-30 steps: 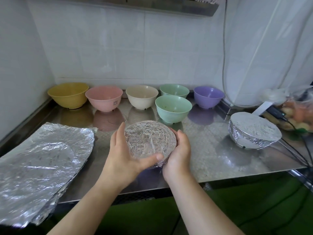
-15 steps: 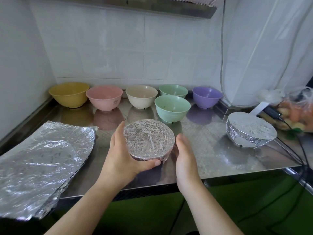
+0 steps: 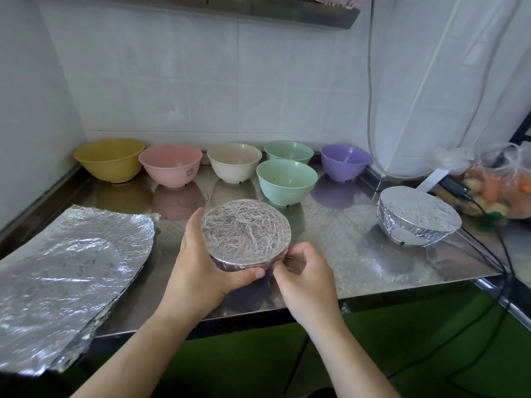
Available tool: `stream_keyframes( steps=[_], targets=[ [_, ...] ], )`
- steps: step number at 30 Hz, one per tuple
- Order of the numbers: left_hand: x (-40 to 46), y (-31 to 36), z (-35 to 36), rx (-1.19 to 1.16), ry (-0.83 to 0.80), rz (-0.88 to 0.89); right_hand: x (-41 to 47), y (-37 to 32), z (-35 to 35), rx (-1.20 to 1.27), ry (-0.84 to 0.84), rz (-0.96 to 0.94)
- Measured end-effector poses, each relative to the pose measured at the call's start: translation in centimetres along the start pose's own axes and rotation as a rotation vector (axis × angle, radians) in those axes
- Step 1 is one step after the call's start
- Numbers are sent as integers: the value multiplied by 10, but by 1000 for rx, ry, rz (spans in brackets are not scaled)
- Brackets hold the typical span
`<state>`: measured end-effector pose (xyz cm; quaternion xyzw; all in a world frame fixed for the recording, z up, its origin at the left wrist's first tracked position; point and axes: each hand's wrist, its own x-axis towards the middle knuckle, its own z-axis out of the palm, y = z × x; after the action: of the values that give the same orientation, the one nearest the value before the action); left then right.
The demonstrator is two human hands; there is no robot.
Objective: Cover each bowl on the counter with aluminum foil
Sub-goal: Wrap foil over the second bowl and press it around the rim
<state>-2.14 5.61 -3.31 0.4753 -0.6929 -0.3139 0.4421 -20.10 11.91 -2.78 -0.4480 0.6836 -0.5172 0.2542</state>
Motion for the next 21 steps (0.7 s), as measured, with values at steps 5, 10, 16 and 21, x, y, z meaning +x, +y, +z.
stream_keyframes(
  steps=[5,10,16,21],
  targets=[
    [0,1,2,12,8,10,1,4,1,-152,27,-37],
    [0,2,4,22,14,14,-1,-2,6,-310,37,-76],
    [1,3,6,-6,10,17,-1,-11,14,-419,45,-119],
    [2,-2,7,-11,7,-1,-3,-17,18,-401,54,-86]
  ],
)
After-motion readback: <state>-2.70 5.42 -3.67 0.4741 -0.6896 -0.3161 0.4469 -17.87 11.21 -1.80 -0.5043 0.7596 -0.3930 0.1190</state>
